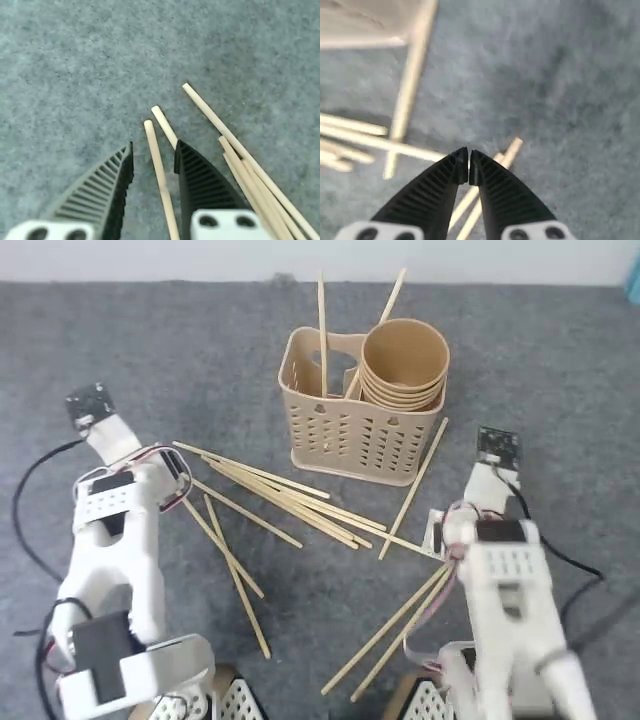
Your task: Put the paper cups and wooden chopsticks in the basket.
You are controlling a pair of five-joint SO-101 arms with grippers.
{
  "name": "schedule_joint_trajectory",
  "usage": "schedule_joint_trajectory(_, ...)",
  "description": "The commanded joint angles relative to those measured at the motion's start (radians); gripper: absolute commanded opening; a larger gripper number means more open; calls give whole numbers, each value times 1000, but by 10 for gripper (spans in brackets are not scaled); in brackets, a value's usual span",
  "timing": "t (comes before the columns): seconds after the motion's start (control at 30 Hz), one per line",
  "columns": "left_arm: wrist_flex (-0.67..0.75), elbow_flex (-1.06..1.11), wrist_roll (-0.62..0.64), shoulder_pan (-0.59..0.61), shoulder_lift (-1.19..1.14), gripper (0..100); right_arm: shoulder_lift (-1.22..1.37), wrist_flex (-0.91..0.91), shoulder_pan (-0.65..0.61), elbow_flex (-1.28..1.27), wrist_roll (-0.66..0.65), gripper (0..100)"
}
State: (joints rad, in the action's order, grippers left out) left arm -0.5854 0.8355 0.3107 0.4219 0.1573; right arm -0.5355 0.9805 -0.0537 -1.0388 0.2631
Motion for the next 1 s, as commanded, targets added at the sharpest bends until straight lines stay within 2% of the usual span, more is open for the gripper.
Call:
schedule_joint_trajectory(0.0, 3, -47, -6, 2, 3, 127, 220, -15, 70, 127, 60, 35)
schedule_joint_trajectory(0.13, 3, -47, -8, 0, 3, 127, 367, -12, 94, 192, 63, 39)
schedule_joint_trajectory(0.37, 3, -47, -8, -2, 3, 127, 367, 30, 101, 212, 66, 118)
schedule_joint_trajectory(0.43, 3, -47, -8, -2, 3, 127, 364, 47, 101, 224, 66, 117)
schedule_joint_trajectory(0.6, 5, -47, -8, -2, 2, 127, 266, 243, 96, 318, 63, 106)
schedule_joint_trajectory(0.77, 5, -47, -8, -2, 2, 127, 208, 271, 101, 296, 49, 105)
schedule_joint_trajectory(0.97, 5, -48, -9, -2, 2, 127, 298, 262, 136, 262, -34, 105)
